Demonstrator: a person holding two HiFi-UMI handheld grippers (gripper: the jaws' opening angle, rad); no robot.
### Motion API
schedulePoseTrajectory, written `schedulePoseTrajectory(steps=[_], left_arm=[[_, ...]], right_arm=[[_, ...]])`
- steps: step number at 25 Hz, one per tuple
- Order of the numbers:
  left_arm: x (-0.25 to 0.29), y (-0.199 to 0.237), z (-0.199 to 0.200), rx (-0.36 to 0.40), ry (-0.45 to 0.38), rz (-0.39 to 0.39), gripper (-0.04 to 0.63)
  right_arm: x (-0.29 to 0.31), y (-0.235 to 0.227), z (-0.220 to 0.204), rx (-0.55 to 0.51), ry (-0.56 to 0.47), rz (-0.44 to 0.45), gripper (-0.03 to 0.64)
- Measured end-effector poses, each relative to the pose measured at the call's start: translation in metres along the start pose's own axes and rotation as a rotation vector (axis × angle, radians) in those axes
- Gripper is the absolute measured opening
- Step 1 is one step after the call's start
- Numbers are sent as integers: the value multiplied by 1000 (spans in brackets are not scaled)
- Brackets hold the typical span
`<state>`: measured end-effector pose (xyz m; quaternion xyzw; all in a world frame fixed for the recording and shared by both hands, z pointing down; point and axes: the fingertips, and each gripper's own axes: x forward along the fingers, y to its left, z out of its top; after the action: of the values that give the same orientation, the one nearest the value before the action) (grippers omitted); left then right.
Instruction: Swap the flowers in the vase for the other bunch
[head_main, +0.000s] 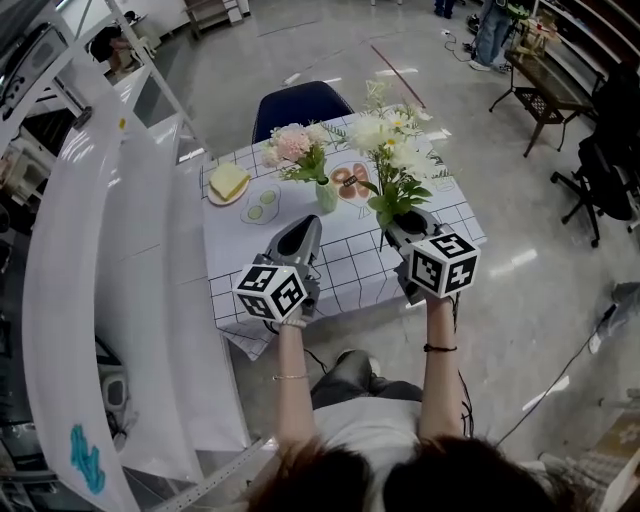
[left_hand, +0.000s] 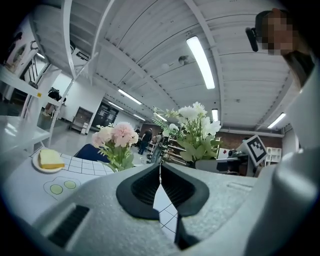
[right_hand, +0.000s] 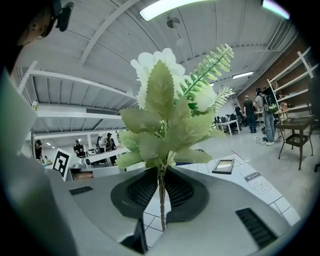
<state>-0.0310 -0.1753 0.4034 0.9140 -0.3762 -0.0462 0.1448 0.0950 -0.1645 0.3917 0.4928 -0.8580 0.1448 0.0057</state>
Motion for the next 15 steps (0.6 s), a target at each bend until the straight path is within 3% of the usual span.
schedulePoseTrajectory(steps=[15], left_arm=[[40, 57, -17, -7, 119, 11, 18]], right_arm=[[50, -32, 2, 64, -2, -22, 43]])
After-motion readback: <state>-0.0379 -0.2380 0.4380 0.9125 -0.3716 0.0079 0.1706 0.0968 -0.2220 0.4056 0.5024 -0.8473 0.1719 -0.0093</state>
